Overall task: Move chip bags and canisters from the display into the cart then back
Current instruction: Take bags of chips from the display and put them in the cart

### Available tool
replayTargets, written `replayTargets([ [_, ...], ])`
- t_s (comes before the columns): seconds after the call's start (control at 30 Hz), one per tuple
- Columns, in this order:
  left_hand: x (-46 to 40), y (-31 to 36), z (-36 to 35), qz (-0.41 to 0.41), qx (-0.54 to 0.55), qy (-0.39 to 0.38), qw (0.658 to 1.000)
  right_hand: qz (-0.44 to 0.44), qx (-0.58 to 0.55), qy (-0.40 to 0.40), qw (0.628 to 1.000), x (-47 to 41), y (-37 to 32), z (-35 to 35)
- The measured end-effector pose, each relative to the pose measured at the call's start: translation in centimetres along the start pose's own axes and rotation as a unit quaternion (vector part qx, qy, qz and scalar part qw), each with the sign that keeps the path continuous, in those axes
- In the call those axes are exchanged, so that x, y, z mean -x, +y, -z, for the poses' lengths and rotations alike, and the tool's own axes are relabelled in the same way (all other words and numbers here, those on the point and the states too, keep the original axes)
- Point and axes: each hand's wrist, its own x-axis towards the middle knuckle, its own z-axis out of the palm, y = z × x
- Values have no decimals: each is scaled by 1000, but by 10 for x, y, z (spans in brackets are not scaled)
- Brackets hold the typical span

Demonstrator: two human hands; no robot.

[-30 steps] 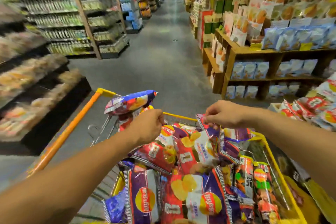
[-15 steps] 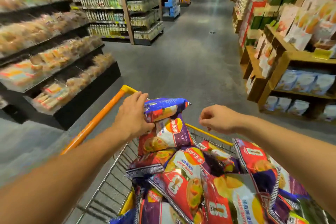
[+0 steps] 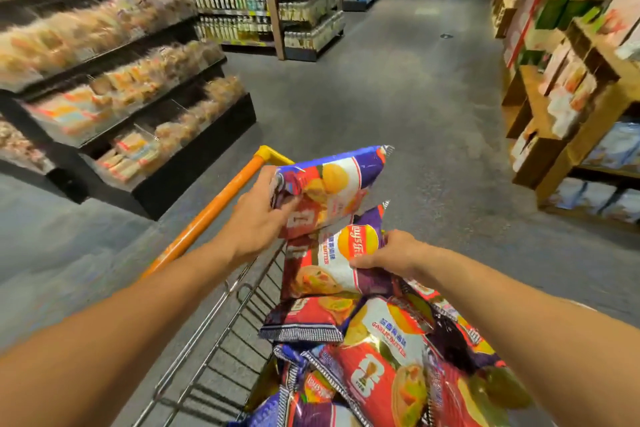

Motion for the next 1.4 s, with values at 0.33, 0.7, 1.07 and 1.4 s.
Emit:
replayTargets([
  [0.33, 15, 47, 45, 101, 195, 98, 971, 113, -70, -50, 990, 82, -26, 39],
  [0.7, 67, 136, 23, 66, 268, -8, 961, 162, -13, 58, 985, 248, -4, 58],
  [1.07, 108, 244, -106, 62, 390, -172, 903, 118, -324, 169, 923, 399, 126, 118],
  [1.4, 219, 363, -254, 76, 386, -489, 779, 73, -403, 304, 860, 534, 235, 153],
])
